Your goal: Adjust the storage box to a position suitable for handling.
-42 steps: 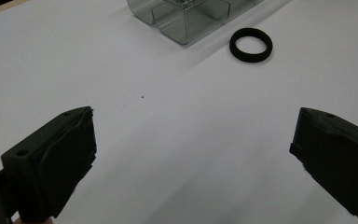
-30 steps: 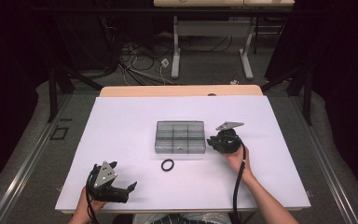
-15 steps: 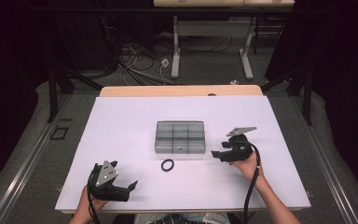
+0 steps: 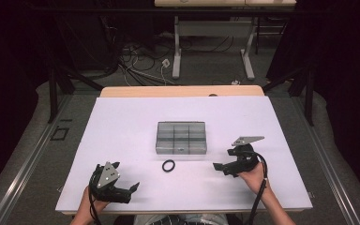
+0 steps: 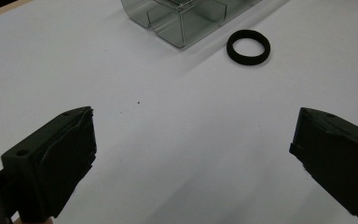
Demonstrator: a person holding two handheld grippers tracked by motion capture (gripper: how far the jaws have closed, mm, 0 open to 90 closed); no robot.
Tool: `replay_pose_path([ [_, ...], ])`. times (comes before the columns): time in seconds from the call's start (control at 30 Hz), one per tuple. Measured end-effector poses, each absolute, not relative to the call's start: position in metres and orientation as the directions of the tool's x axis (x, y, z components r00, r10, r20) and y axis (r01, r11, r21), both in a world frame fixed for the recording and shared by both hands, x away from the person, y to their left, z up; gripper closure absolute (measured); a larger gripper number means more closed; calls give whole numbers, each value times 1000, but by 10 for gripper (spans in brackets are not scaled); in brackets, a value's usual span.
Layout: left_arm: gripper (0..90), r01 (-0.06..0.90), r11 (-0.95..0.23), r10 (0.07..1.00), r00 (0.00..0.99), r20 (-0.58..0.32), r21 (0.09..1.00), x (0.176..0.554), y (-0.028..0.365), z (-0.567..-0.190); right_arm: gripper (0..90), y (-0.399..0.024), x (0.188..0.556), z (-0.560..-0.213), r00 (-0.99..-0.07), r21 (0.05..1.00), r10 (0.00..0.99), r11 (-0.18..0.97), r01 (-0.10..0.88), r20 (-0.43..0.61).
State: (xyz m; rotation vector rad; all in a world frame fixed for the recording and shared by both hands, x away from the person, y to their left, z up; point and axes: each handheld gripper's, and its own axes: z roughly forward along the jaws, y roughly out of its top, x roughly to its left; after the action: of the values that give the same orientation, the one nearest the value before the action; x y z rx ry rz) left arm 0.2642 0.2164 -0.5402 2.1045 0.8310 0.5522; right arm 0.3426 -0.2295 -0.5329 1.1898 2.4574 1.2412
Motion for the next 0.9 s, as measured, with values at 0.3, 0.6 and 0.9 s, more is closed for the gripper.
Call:
replay_pose_path([
  [0.3,0,369,-474,713,693,103,799,264,217,-540,0,-222,340,-532,-699,737,683,358,573,212],
  [0.6,0,363,-478,711,694,109,800,264,215,-541,0,-212,339,-536,-730,732,655,399,552,194],
  [0.9,0,360,-484,704,701,111,798,264,214,-541,0,-200,337,-541,-764,723,620,445,529,178],
])
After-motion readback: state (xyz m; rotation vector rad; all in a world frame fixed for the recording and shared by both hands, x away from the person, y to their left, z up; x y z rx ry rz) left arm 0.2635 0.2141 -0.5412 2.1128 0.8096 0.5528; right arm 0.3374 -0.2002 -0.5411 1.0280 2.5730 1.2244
